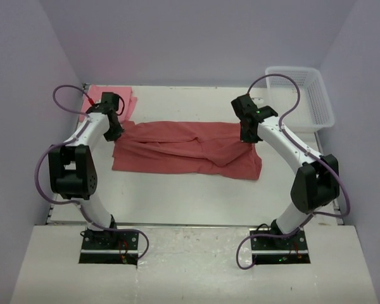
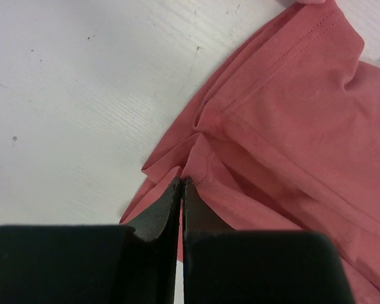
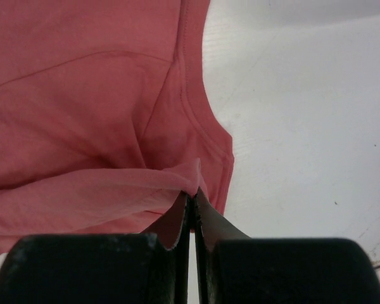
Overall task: Fold and stack the t-shirts
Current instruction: Fold the other side of the tshirt into a rectangle
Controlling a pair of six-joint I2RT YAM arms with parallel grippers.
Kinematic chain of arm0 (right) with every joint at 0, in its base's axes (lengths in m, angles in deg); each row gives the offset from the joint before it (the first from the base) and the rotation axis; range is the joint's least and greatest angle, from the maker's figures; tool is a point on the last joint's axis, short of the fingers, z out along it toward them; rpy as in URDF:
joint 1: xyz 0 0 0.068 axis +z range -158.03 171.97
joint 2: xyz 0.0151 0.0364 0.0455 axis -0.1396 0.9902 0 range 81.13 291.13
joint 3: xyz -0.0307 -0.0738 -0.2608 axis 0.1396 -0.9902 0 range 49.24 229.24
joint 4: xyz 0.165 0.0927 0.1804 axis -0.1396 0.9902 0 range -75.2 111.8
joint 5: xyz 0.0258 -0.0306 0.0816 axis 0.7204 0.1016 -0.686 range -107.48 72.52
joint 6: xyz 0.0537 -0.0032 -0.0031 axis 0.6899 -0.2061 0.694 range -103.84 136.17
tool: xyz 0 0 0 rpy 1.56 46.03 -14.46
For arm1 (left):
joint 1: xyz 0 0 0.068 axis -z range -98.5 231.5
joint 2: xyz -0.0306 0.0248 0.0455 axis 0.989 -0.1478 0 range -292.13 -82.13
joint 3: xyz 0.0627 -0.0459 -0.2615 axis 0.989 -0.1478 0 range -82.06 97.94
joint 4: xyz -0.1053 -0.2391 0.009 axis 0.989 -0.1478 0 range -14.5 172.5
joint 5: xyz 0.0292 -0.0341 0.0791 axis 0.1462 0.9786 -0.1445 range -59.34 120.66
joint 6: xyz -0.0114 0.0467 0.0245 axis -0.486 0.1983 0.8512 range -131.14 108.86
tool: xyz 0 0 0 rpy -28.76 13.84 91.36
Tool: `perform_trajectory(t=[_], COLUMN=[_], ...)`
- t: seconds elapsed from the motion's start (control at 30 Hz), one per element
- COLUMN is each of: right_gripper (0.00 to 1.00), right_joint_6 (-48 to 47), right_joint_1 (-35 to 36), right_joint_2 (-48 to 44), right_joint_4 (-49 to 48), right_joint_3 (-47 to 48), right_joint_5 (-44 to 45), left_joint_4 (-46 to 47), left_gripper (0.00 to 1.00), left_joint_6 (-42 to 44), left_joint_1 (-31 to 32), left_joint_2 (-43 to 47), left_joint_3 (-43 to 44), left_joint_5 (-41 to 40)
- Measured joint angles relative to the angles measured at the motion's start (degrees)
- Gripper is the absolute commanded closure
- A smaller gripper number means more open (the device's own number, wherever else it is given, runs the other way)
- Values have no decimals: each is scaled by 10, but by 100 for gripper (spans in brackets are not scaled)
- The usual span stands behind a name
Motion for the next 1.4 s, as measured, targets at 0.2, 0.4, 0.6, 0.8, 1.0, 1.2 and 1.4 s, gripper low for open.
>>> perform_trajectory(t=[0.2,0.4,0.6,0.8,1.0,1.2,1.4], right_gripper=[100,100,100,91,81,50,33], right_joint_6=[-10,-17,-27,-44,-73,-93,-88], right_joint_1=[-9,-30,-54,-67,-82,-108,-76], right_joint_2=[42,77,119,180,257,343,186], right_joint_4=[-4,-6,-9,-9,-4,-19,-54], right_joint_3=[38,82,125,185,282,449,232], right_joint_5=[-14,-28,-46,-64,-91,-133,-194], left_joint_4=[-11,-28,-42,-48,-43,-26,22], left_gripper=[100,100,100,91,80,48,44], left_joint_6=[-10,-23,-34,-42,-49,-37,-26], left_joint_1=[0,0,0,0,0,21,146], left_joint_2=[-42,-84,-123,-147,-159,-137,25], left_joint_3=[37,84,122,138,155,197,165], left_joint_5=[-9,-20,-24,-27,-45,-113,-132])
